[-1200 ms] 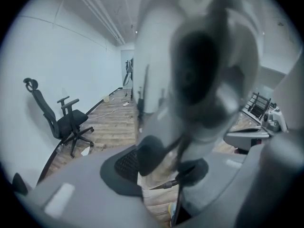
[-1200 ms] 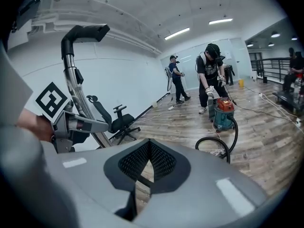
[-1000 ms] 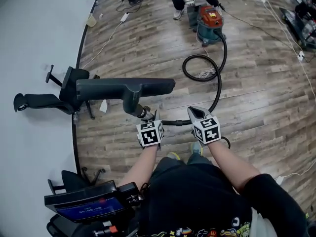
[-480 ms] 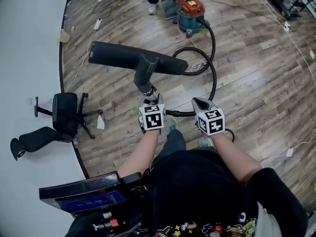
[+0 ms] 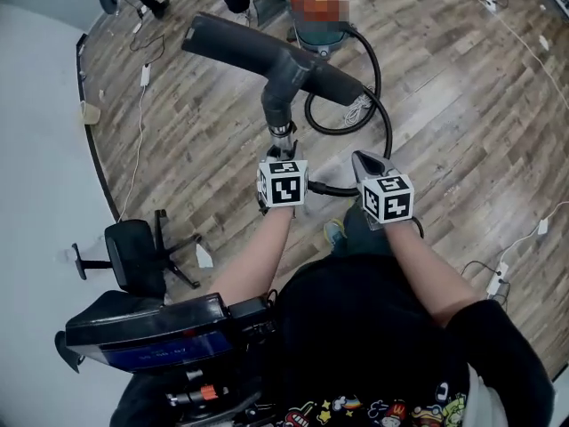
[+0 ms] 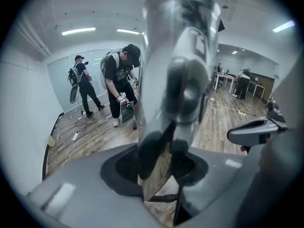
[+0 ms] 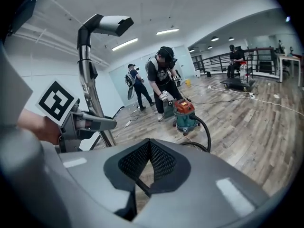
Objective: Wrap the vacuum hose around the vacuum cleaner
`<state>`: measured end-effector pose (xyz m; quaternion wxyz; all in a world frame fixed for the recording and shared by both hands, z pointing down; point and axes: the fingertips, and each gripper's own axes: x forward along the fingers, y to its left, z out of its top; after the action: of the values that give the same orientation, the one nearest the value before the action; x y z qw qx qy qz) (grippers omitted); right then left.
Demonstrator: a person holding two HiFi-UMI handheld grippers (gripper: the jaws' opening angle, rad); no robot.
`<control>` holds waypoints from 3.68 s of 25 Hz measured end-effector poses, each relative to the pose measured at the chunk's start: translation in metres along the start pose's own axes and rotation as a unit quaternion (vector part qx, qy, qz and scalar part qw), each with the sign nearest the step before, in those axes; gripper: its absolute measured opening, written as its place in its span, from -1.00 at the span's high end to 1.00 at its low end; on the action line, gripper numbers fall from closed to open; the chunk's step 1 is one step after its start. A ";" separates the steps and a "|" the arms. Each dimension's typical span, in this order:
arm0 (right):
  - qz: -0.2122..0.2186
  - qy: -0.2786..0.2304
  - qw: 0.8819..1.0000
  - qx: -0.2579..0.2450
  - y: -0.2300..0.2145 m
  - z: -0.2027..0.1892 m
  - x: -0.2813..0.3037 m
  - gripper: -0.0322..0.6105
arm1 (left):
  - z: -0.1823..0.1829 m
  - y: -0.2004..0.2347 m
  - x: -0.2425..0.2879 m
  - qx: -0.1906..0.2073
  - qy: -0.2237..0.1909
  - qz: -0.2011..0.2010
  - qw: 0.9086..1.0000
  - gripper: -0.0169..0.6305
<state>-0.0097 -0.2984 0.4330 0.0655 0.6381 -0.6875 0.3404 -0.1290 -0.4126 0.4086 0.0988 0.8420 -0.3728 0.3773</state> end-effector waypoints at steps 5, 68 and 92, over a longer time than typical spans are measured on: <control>-0.023 -0.018 0.999 0.027 -0.043 0.056 0.062 0.83 | 0.069 0.011 0.077 0.043 0.002 -0.034 0.998 0.46; -0.502 -0.161 0.781 0.333 -0.577 -0.215 0.496 0.83 | -0.048 -0.330 0.905 0.519 -0.069 -0.427 0.737 0.40; -0.509 -0.164 0.765 0.360 -0.348 0.114 0.250 0.83 | 0.239 -0.205 0.487 0.431 -0.010 -0.473 0.768 0.93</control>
<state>0.3063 -0.5535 0.6108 -0.1192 0.9172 -0.0897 0.3694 0.3624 -0.6455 0.6112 -0.1124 0.8698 0.2733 0.3952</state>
